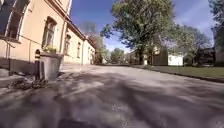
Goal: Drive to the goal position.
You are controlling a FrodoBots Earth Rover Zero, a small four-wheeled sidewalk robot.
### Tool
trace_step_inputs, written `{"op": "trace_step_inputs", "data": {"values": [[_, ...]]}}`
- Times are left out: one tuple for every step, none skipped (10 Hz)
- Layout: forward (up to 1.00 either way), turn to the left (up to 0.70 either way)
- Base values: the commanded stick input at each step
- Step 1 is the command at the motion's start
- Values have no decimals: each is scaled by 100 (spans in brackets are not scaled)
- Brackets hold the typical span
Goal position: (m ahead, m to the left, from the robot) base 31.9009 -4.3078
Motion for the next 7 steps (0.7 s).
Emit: {"op": "trace_step_inputs", "data": {"values": [[100, 0], [100, 0], [100, 0], [100, 0], [100, 0], [100, 0], [100, 0]]}}
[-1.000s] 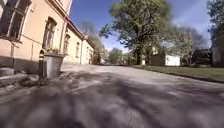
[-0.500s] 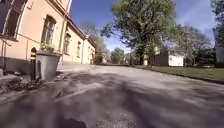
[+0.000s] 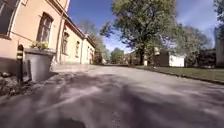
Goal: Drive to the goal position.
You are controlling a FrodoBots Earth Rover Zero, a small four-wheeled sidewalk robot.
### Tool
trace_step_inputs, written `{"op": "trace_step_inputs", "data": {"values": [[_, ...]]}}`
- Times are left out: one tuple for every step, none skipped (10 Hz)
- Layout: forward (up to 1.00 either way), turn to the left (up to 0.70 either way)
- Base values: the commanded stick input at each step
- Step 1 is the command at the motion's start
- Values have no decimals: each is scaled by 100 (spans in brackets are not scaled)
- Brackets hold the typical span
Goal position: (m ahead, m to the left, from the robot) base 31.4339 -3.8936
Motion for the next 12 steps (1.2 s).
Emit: {"op": "trace_step_inputs", "data": {"values": [[100, 0], [100, 0], [100, 0], [100, 0], [100, 0], [100, 0], [100, 0], [100, 0], [100, 0], [100, 0], [100, 0], [100, 0]]}}
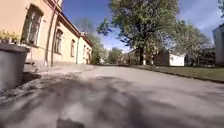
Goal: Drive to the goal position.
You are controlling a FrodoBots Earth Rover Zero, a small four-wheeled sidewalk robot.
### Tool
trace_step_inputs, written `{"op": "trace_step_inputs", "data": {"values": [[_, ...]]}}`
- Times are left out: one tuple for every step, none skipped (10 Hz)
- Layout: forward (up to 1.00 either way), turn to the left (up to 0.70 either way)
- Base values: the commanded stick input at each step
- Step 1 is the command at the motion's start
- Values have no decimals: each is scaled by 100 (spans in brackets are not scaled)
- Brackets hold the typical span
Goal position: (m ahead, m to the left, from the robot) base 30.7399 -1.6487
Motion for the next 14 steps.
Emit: {"op": "trace_step_inputs", "data": {"values": [[100, 0], [99, 0], [97, 0], [95, 0], [96, 0], [96, 0], [96, 0], [96, 0], [96, 0], [96, 0], [96, 0], [96, 0], [100, 0], [100, 0]]}}
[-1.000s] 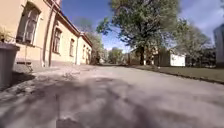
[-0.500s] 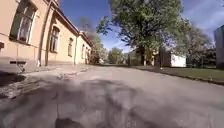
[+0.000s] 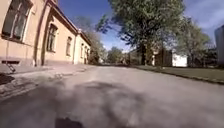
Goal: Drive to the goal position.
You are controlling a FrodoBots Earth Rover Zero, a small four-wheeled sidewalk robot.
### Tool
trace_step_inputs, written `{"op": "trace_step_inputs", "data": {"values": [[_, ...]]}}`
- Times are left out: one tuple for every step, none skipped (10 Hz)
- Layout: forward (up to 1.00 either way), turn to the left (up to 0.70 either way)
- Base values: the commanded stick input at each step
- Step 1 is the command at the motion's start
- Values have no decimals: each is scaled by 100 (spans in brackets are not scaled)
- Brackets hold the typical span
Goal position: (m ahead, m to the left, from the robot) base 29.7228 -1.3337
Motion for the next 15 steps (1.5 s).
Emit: {"op": "trace_step_inputs", "data": {"values": [[100, 0], [100, 0], [100, 0], [100, 0], [100, 12], [100, 39], [100, 6], [100, 0], [100, 0], [100, 0], [100, 8], [100, 26], [100, 0], [100, 0], [100, 0]]}}
